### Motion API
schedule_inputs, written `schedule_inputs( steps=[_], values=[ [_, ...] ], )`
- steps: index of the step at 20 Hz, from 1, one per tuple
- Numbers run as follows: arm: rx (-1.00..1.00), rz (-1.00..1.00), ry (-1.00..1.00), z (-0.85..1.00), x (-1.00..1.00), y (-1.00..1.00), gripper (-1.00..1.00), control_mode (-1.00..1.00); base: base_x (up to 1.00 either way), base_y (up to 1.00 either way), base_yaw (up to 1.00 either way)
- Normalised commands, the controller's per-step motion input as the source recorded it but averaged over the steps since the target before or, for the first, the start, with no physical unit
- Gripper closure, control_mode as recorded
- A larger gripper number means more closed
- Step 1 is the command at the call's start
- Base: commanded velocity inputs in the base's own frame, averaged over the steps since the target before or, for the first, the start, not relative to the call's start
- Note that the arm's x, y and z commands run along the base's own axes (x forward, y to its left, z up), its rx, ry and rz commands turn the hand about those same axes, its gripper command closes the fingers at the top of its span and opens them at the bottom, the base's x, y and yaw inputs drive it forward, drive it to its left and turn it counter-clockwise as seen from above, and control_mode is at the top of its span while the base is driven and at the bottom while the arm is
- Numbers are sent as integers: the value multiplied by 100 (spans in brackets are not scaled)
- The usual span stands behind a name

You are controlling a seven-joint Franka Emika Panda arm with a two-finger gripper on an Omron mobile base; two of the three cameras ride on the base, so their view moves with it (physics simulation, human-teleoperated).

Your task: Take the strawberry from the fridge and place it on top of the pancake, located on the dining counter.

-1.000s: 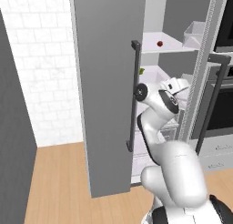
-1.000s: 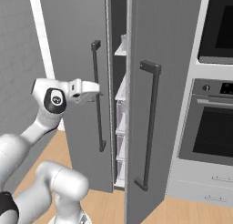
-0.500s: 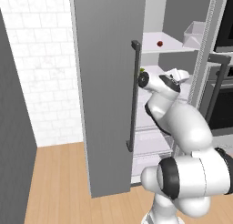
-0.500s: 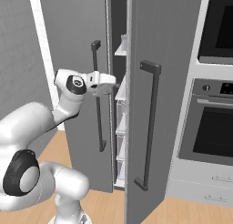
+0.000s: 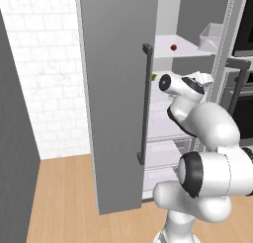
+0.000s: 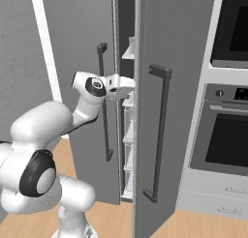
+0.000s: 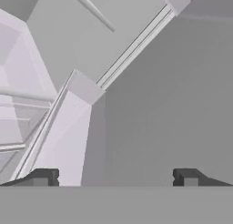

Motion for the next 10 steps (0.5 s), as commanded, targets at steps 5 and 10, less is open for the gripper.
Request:
schedule_inputs(
  steps=[5,10],
  values=[
    [0,0,-2,3,-6,-43,-100,-100,0,0,0],
    [0,0,-5,2,-15,-61,-100,-100,0,0,0]
  ],
)
